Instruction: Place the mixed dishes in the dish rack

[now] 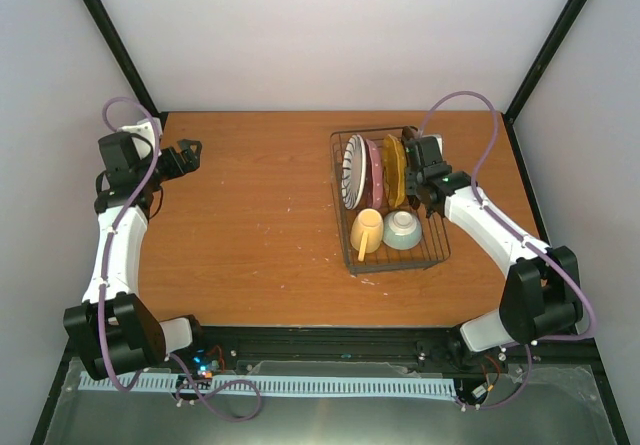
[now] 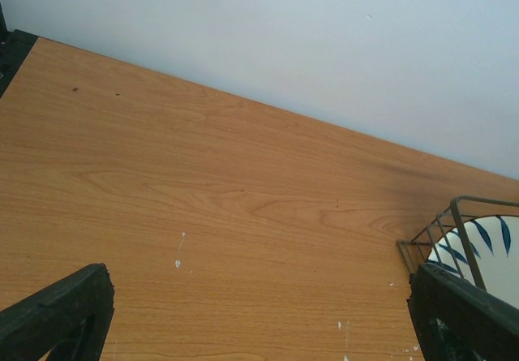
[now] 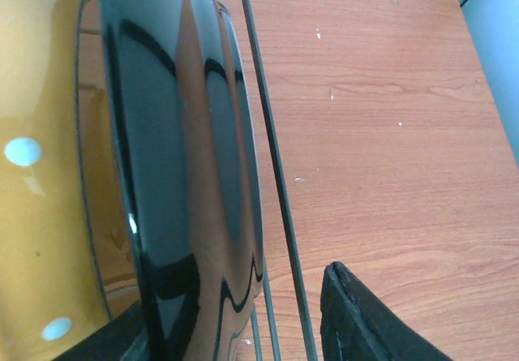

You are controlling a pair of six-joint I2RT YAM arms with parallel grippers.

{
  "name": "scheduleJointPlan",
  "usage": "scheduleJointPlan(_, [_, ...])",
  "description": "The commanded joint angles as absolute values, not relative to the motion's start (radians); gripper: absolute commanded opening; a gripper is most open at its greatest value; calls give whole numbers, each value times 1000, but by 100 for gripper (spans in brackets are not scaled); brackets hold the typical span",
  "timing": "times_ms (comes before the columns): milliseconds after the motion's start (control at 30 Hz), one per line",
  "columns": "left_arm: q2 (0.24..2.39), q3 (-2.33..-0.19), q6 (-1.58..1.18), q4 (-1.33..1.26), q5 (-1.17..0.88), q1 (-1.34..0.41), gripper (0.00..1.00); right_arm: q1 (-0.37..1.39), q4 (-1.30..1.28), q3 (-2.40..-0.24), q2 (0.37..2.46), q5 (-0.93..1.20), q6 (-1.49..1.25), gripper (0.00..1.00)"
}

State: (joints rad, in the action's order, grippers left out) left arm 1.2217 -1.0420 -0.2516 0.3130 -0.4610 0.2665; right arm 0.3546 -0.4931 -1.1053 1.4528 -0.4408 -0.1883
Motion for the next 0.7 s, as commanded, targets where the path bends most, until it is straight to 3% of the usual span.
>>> scheduleJointPlan(0, [1200,-1048,-246,309,-466,268,100,359,-510,-1126,1429,-493,-205,42])
scheduleJointPlan(267, [1193,-1039,-261,302,-465,268,100,360,-538,-1180,1352,-559,-230,52])
scheduleJointPlan(367, [1194,-1038,-270,301,-466,268,100,359,-530,-1196,1295,-544,-232,69])
scheduleJointPlan(667, [1193,-1021,-311,282,-533,268,100,358,-512,-1225,1118,-449,-237,85])
